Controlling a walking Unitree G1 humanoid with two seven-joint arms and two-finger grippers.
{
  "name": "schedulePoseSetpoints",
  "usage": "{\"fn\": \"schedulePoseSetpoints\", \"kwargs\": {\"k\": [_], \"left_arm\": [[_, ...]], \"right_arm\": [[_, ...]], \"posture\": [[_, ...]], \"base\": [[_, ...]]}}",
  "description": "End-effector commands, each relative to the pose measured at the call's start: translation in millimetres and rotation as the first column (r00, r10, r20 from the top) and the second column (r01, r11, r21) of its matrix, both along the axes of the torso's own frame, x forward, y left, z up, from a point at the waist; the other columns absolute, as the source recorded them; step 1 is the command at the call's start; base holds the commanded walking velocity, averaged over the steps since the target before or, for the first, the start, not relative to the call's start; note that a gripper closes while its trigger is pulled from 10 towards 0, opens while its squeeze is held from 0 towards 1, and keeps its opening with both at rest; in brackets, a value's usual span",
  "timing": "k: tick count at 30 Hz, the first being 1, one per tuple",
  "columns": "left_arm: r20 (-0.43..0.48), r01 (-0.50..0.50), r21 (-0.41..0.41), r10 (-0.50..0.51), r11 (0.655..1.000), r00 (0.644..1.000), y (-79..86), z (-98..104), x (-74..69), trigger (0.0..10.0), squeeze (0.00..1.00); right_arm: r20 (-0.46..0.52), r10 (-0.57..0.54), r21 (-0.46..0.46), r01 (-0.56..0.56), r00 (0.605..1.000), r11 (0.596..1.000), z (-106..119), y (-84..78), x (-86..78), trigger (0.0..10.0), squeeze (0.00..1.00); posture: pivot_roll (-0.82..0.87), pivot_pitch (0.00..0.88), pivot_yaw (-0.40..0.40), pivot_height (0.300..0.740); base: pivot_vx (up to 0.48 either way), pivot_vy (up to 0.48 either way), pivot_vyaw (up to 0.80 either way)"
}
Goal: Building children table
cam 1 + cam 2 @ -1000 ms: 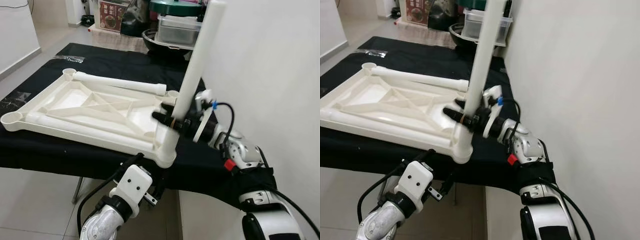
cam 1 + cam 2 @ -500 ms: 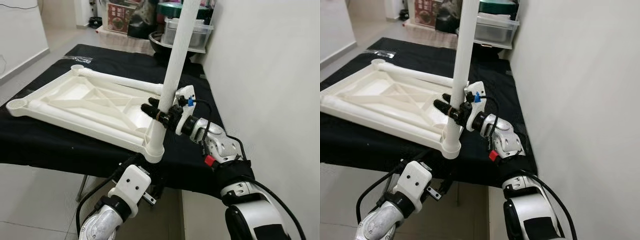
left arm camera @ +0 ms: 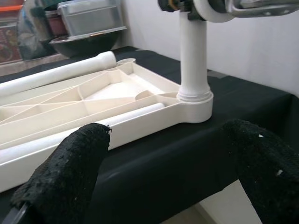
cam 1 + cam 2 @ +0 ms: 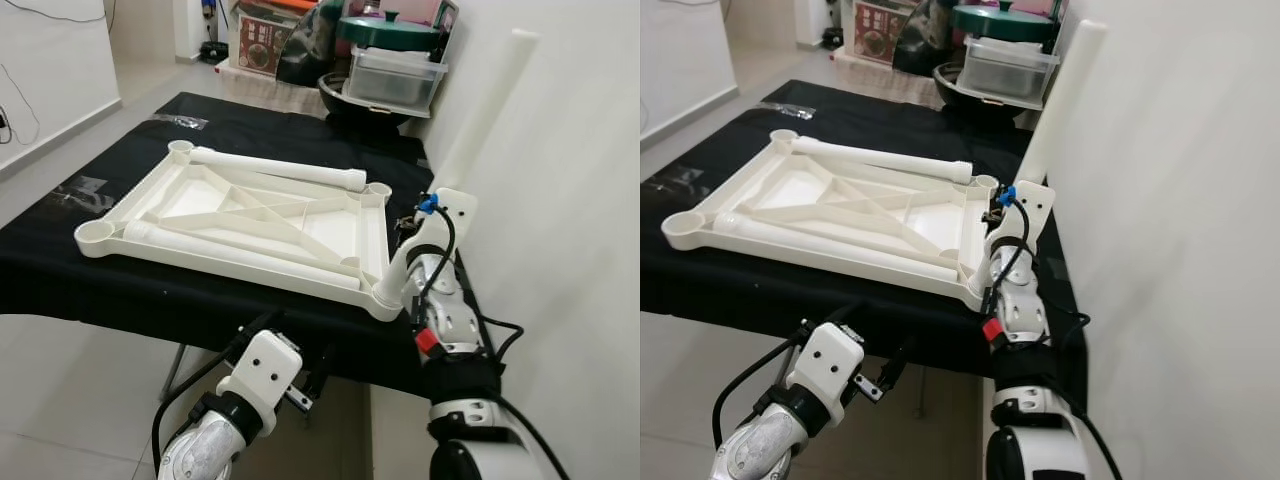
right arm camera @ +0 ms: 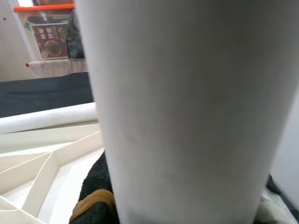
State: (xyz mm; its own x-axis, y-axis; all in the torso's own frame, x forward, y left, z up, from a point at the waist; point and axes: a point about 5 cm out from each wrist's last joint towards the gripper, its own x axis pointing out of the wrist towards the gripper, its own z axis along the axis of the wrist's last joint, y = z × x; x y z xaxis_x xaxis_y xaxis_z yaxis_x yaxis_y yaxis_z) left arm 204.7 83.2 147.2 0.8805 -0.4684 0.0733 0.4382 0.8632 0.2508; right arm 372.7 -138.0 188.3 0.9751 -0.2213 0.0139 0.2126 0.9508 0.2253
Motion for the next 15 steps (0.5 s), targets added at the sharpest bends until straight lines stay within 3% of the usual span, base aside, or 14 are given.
{"fn": "schedulePoseSetpoints", "kwargs": {"k": [1, 2, 6, 7, 11, 12, 14, 15], "left_arm": [[-0.006, 0.009, 0.008, -0.009, 1.0, 1.0, -1.5, -3, -1.2, 10.0, 0.0], [-0.007, 0.01, 0.008, -0.01, 1.0, 1.0, -1.8, -4, -1.5, 10.0, 0.0], [-0.005, 0.012, 0.011, -0.012, 1.0, 1.0, -2.3, -4, -1.4, 10.0, 0.0], [-0.004, 0.012, 0.011, -0.011, 1.0, 1.0, -2.4, -4, -1.5, 10.0, 0.0], [-0.004, 0.009, 0.006, -0.009, 1.0, 1.0, -2.5, -3, -1.4, 10.0, 0.0], [-0.004, 0.009, 0.006, -0.009, 1.0, 1.0, -2.5, -3, -1.4, 10.0, 0.0], [-0.003, 0.005, 0.006, -0.005, 1.0, 1.0, -1.8, -3, -1.1, 10.0, 0.0], [-0.003, 0.005, 0.006, -0.005, 1.0, 1.0, -1.8, -3, -1.1, 10.0, 0.0]], "right_arm": [[-0.014, 0.038, 0.067, -0.037, 0.999, 0.997, -7, 4.0, 0.6, 10.0, 0.22], [0.035, 0.073, 0.059, -0.075, 0.997, 0.995, -2, 9.5, 1.0, 10.0, 1.0], [0.102, 0.107, 0.022, -0.11, 0.989, 0.994, 7, 14.4, 1.1, 10.0, 1.0], [0.133, 0.179, 0.03, -0.184, 0.975, 0.982, 10, 15.1, 3.0, 10.0, 0.0], [0.244, 0.398, 0.029, -0.417, 0.884, 0.908, 26, 10.3, 4.9, 10.0, 0.0], [0.244, 0.398, 0.029, -0.417, 0.884, 0.908, 26, 10.3, 4.9, 10.0, 0.0], [0.263, 0.546, 0.004, -0.567, 0.795, 0.824, 32, 9.0, 5.2, 10.0, 0.0], [0.263, 0.546, 0.004, -0.567, 0.795, 0.824, 32, 9.0, 5.2, 10.0, 0.0]], "posture": [[0.11, 0.0, -0.169, 0.74], [0.11, 0.0, -0.168, 0.74], [0.11, 0.0, -0.168, 0.74], [0.1, 0.0, -0.164, 0.74], [0.11, 0.0, -0.171, 0.74], [0.11, 0.0, -0.171, 0.74], [0.1, 0.0, -0.169, 0.74], [0.1, 0.0, -0.169, 0.74]], "base": [[0.0, 0.0, 0.0], [0.0, 0.0, 0.0], [0.0, 0.0, 0.0], [0.0, 0.0, 0.0], [0.0, 0.0, 0.0], [0.0, 0.0, 0.0], [0.0, 0.0, 0.0], [0.0, 0.0, 0.0]]}}
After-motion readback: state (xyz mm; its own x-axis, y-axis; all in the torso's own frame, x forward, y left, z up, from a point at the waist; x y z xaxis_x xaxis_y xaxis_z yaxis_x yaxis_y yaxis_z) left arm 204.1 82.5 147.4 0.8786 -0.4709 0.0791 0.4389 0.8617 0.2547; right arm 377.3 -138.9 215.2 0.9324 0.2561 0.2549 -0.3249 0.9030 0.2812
